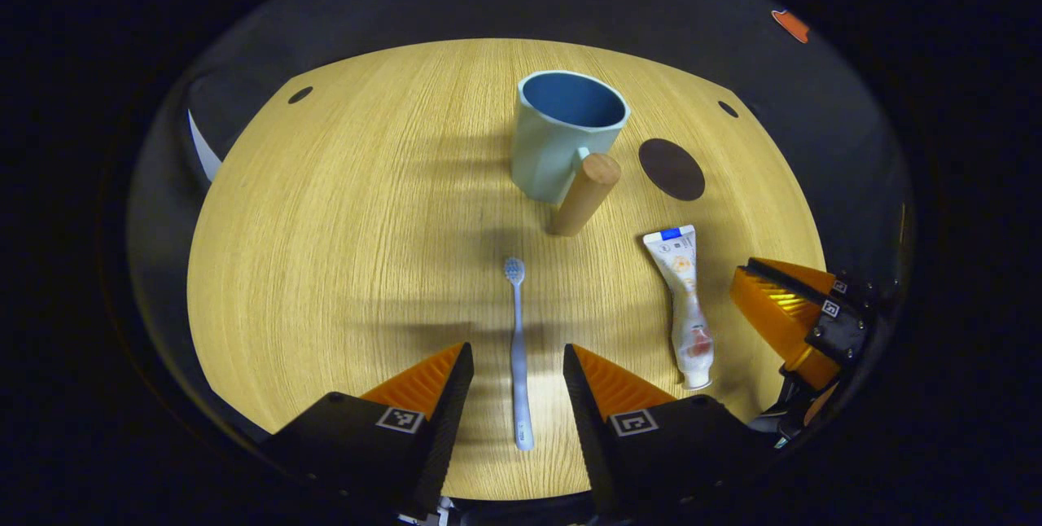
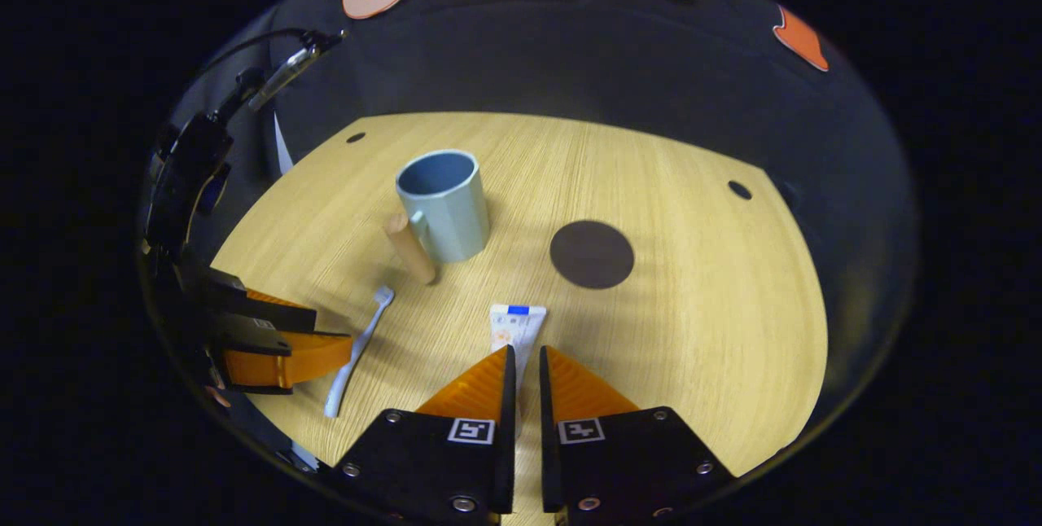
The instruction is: Put the toothbrush and toothpaste on the desktop into the cup, then pick up the cup and place it on the coaster on the desktop.
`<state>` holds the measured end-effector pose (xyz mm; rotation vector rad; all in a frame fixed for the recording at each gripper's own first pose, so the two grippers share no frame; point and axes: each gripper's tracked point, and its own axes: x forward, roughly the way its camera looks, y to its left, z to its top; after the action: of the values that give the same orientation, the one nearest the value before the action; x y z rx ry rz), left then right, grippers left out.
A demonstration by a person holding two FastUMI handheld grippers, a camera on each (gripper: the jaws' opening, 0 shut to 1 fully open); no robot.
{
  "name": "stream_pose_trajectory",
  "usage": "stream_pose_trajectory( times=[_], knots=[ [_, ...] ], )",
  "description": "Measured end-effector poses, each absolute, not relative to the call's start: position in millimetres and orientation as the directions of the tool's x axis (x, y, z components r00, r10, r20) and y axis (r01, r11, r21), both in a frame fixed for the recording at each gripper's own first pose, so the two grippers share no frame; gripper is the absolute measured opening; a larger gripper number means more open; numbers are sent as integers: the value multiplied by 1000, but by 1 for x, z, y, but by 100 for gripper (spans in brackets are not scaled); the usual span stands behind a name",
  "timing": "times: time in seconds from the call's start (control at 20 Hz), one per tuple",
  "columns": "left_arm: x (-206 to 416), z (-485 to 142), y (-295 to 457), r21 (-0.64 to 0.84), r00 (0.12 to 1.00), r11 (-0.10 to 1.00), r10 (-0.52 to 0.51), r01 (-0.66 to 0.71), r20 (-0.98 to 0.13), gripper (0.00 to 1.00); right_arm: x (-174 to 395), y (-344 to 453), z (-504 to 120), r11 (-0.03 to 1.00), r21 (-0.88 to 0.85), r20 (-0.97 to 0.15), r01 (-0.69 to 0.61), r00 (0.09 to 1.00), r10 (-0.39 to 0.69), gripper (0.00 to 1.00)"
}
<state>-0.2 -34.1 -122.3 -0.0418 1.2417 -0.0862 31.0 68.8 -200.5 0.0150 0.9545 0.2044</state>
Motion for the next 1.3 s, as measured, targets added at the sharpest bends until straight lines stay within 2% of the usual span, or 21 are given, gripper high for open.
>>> stream_pose_trajectory(
  times=[0.05,0.1,0.2,0.25,0.7,0.95,1.0,1.05,1.1,1.2,1.3],
  knots=[
    [0,-125,-37,-77,314,996,-88,46,-945,69,33,67,-204,983,90,-816,-163,554,166,15],
    [1,-128,-42,-73,317,996,-83,43,-945,76,35,69,-207,982,88,-817,-166,551,167,15],
    [1,-134,-43,-69,309,997,-78,39,-948,83,34,83,-214,978,117,-825,-175,530,194,26],
    [1,-134,-41,-66,305,997,-74,37,-949,84,34,88,-215,976,127,-826,-177,526,203,35],
    [-4,-145,-33,-74,276,997,-76,18,-958,85,40,107,-226,975,107,-835,-192,515,193,71],
    [-3,-149,-34,-82,264,997,-83,14,-961,87,39,112,-238,967,87,-842,-241,501,201,72],
    [-3,-151,-35,-82,266,997,-82,12,-960,86,41,107,-239,966,83,-843,-243,500,198,70],
    [-3,-152,-35,-79,264,997,-80,12,-961,86,41,101,-240,969,84,-844,-232,501,193,60],
    [-3,-154,-37,-84,259,996,-84,11,-962,86,44,95,-244,974,85,-846,-212,500,183,61],
    [-3,-156,-38,-76,249,997,-76,9,-966,87,46,86,-243,977,104,-852,-185,491,184,53],
    [-3,-159,-38,-64,244,998,-64,11,-968,87,42,79,-245,977,99,-863,-189,473,179,52]
  ],
)
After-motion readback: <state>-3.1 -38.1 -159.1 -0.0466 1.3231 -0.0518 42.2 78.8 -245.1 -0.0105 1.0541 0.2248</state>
